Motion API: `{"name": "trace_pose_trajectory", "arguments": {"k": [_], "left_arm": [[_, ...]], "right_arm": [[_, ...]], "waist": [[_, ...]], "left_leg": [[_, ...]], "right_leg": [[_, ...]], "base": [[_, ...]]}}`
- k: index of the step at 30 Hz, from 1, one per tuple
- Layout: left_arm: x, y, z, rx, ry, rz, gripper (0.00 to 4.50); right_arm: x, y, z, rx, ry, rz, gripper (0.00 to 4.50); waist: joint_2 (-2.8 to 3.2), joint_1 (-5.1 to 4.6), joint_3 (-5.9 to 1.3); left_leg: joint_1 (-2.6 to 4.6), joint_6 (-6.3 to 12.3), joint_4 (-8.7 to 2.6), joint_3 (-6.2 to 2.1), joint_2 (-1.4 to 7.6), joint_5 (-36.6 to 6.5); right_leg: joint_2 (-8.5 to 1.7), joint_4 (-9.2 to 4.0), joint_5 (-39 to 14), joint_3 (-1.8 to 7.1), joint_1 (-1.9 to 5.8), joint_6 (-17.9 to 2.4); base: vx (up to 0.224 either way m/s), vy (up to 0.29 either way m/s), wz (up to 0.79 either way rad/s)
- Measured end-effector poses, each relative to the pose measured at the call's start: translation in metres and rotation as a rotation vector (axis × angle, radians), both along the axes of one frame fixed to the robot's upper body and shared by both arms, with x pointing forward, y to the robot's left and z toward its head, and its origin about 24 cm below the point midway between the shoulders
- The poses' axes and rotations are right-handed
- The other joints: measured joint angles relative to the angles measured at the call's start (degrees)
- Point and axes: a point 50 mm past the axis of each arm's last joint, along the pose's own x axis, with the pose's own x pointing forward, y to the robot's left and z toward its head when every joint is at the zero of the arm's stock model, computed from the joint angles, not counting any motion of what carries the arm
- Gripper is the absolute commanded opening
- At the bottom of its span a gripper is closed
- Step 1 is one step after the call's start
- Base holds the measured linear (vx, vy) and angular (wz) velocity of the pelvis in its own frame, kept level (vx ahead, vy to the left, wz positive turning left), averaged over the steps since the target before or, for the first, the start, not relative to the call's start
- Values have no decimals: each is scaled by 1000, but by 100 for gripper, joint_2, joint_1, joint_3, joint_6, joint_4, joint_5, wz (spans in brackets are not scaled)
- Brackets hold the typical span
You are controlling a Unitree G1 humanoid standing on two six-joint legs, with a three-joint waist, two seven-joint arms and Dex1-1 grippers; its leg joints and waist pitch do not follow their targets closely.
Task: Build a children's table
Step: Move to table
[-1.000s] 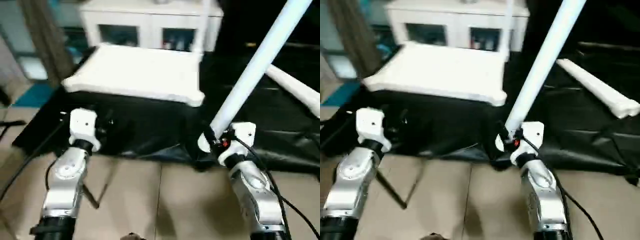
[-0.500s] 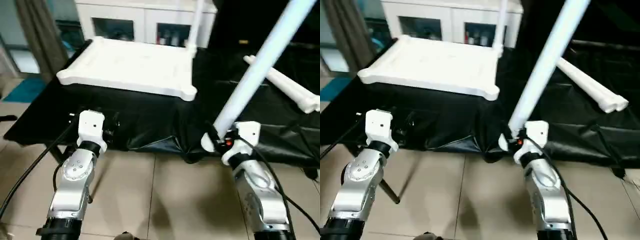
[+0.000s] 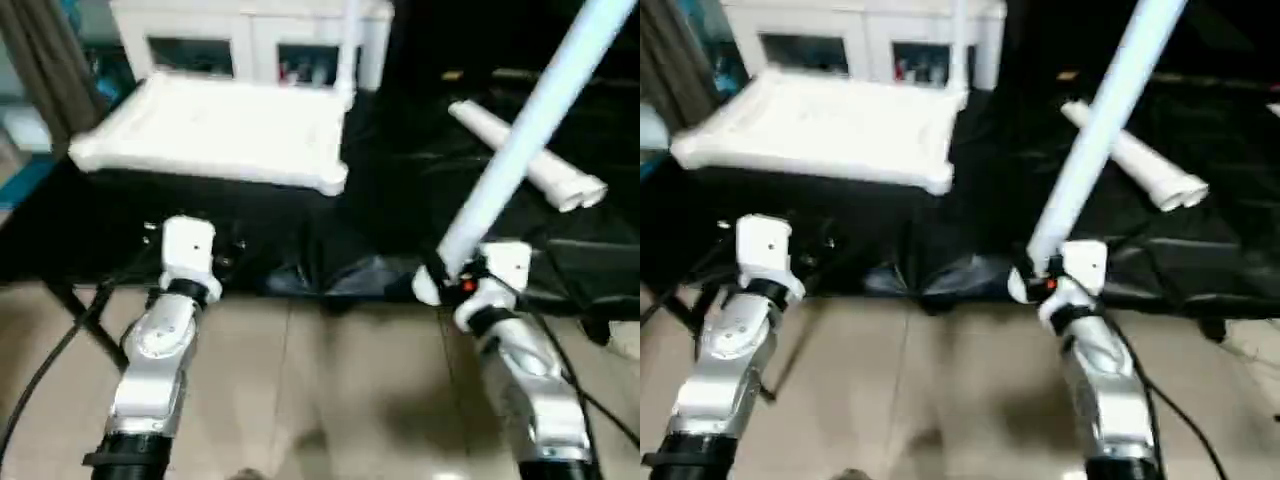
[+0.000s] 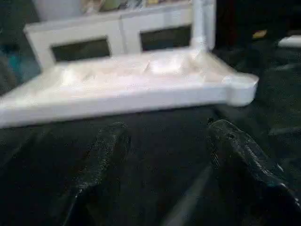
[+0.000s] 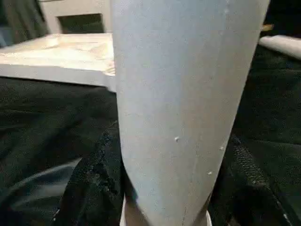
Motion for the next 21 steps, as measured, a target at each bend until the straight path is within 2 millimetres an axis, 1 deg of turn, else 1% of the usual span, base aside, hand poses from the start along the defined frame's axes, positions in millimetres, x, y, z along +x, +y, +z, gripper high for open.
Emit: {"name": "trace_pose_trajectory", "arguments": {"k": [1, 2, 3, 4, 5, 6, 8, 9, 10, 12, 16, 17, 18, 20, 21], "left_arm": [[0, 3, 1, -6, -2, 8, 297], [0, 5, 2, -13, -5, 12, 297], [0, 5, 2, -15, -6, 13, 297], [0, 4, 2, -17, -5, 8, 297], [0, 4, 2, -17, -4, 4, 297], [0, 4, 2, -17, -4, 3, 297], [0, 5, 1, -14, 0, 3, 297], [0, 5, 1, -14, 4, 4, 297], [0, 5, 1, -14, 6, 3, 297], [0, 5, 2, -20, 4, -1, 297], [0, 6, 4, -20, -2, -7, 297], [0, 6, 4, -19, -3, -8, 297], [0, 5, 5, -19, -7, -15, 297], [0, 4, 6, -18, -8, -22, 297], [0, 5, 6, -18, -7, -22, 297]], "right_arm": [[0, 6, 0, 3, 0, 21, 188], [1, 9, 1, 5, -4, 35, 188], [2, 11, 2, 6, -9, 44, 188], [2, 10, 3, 5, -10, 44, 188], [3, 10, 3, 3, -12, 43, 188], [3, 9, 3, 3, -13, 42, 188], [3, 10, 4, 1, -13, 47, 188], [3, 10, 3, 0, -13, 49, 188], [3, 10, 3, 0, -13, 49, 188], [3, 10, 3, -3, -13, 51, 188], [3, 11, 3, -9, -12, 58, 188], [3, 12, 3, -12, -12, 62, 188], [3, 12, 3, -20, -11, 62, 188], [3, 12, 3, -32, -11, 64, 188], [3, 12, 3, -31, -11, 65, 188]], "waist": [[-10, 5, 0], [-31, 28, 4], [-36, 95, 19], [-36, 161, 21], [-34, 192, 23], [-34, 202, 32], [-32, 210, 36], [-26, 201, 41], [-25, 192, 41], [-29, 176, 41], [-30, 165, 41], [-34, 172, 43], [-8, 105, 29], [-8, 48, 29], [-4, 41, 30]], "left_leg": [[-1, -33, 23, 20, 6, 8], [4, -44, 43, 89, 9, 11], [15, -54, 33, 133, 13, 16], [31, -88, -11, 149, 14, 25], [49, -175, -44, 166, 27, 55], [74, -224, -76, 196, 45, 83], [97, -227, -100, 234, 77, 85], [118, -227, -113, 241, 85, 85], [128, -227, -121, 244, 85, 85], [127, -226, -121, 249, 85, 86], [106, -223, -120, 264, 84, 91], [62, -202, -123, 244, 75, 104], [-29, -121, -117, 79, 4, 155], [-135, -70, -101, -59, -42, 187], [-176, -61, -81, -120, -52, 192]], "right_leg": [[-73, 159, -61, 200, -38, 24], [-218, 245, -84, 278, -75, -16], [-291, 269, -96, 267, -95, -33], [-299, 258, -106, 260, -89, -18], [-304, 254, -99, 256, -85, -23], [-303, 247, -98, 250, -70, -23], [-303, 212, -97, 238, -37, -22], [-302, 179, -90, 231, -4, -18], [-303, 161, -88, 231, 13, -15], [-307, 131, -66, 231, 29, -2], [-311, 80, 3, 235, 27, 0], [-322, 80, 12, 216, 39, -18], [-394, 67, -14, 48, 41, -17], [-443, 50, -30, -112, 40, -28], [-448, 52, -38, -152, 37, -32]], "base": [[-28, -77, 0], [-22, -61, 15], [-40, -51, 14], [-40, -51, 14], [-49, -58, 9], [0, 0, 0], [0, 0, 0], [0, 0, 0], [0, 0, 0], [0, 0, 0], [0, 0, 0], [0, 0, 0], [29, 18, 32], [20, 2, 44], [70, -18, 39]]}}
